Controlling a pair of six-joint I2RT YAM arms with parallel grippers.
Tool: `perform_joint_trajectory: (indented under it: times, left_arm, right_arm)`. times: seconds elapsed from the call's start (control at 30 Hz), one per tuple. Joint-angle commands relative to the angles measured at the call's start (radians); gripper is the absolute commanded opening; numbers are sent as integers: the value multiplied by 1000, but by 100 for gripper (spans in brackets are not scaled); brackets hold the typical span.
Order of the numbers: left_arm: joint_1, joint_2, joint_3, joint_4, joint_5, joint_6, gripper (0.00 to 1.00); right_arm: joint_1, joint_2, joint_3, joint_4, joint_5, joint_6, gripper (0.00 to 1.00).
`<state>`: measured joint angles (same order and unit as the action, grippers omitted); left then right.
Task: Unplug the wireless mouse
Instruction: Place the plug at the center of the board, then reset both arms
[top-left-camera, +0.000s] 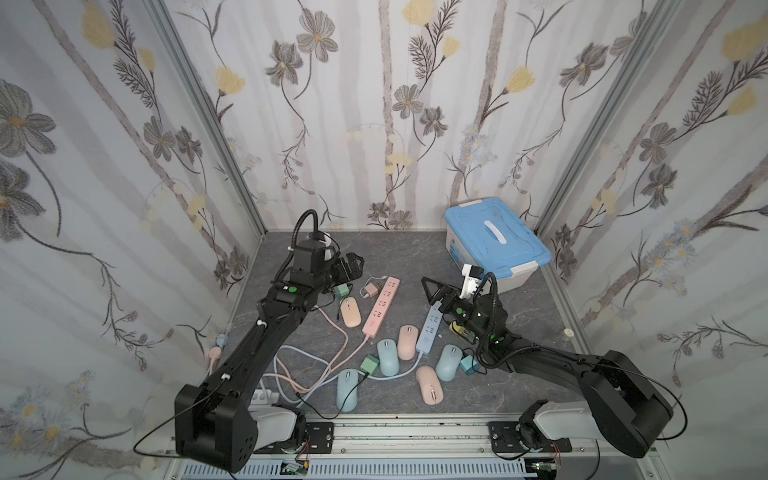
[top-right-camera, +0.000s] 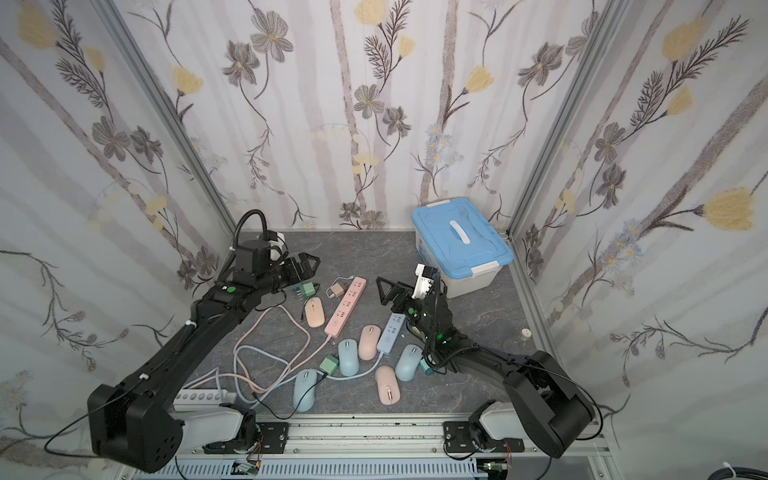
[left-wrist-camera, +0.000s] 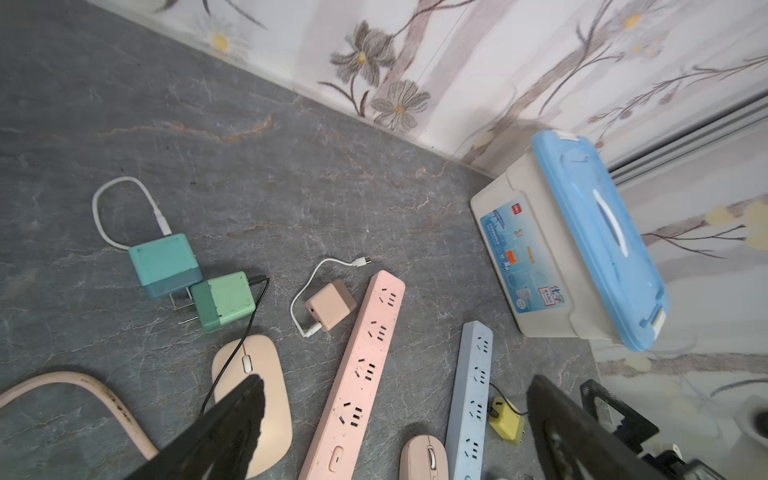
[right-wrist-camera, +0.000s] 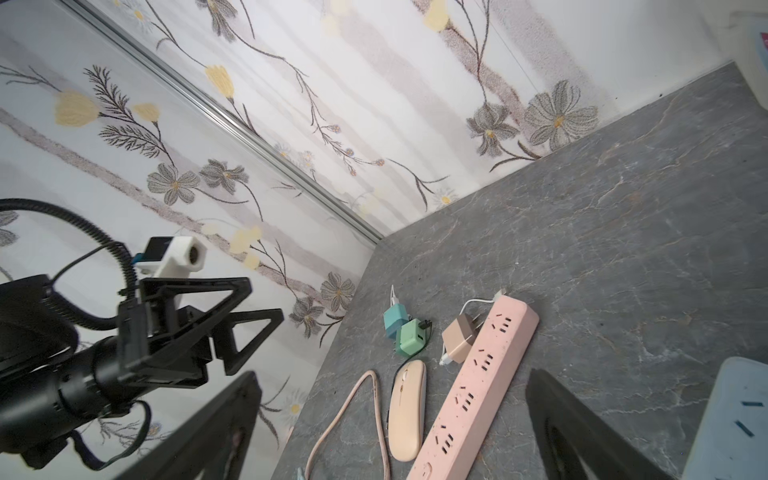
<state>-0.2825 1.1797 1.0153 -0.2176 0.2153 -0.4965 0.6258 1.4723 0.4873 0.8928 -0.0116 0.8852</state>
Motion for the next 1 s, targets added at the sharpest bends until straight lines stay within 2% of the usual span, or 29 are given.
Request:
perform_joint_trajectory:
  times: [0.0, 0.13, 0.17, 0.23, 0.33, 0.4, 0.47, 0.53, 0.67, 0.73, 0.77, 0.83, 0.97]
  left_arm:
    - [-3, -128, -108, 208, -36, 26, 100]
    - [-9, -188, -209, 230, -157, 26, 100]
    - [-7, -190, -231, 245, -169, 30, 100]
    - [-8, -195, -288, 328, -200, 38, 100]
    - [-7, -159, -323, 397, -319, 88, 100]
    - [-4, -96, -297, 395, -379, 177, 100]
    - [5, 0, -264, 395, -427, 293, 100]
    - [15, 100, -238, 419, -484, 378, 100]
    - [27, 308, -234, 510, -569, 534, 100]
    - [32, 371, -214, 505, -680, 566, 100]
    - [47, 372, -216, 514, -683, 551, 100]
    - [69, 337, -262, 563, -605, 549, 100]
    - [108, 253, -338, 575, -580, 519, 100]
  right_arm:
    - [12, -52, -28, 26, 110, -53, 99]
    - [24, -100, 61, -235, 195, -79, 99]
    - [26, -113, 57, -235, 194, -105, 98]
    - [42, -155, -1, -139, 213, -142, 98]
    - [70, -205, -148, 119, 357, -152, 99]
    - [69, -211, -160, 131, 398, -175, 99]
    - [65, -223, -83, -75, 393, -200, 99]
    - [67, -233, -38, -186, 379, -216, 99]
    - [67, -321, -136, -51, 431, -177, 99]
    - [65, -366, -139, -77, 469, -188, 99]
    - [62, -385, -125, -129, 488, -196, 99]
    - [50, -414, -114, -189, 499, -238, 99]
    - [8, -466, -168, -166, 545, -222, 99]
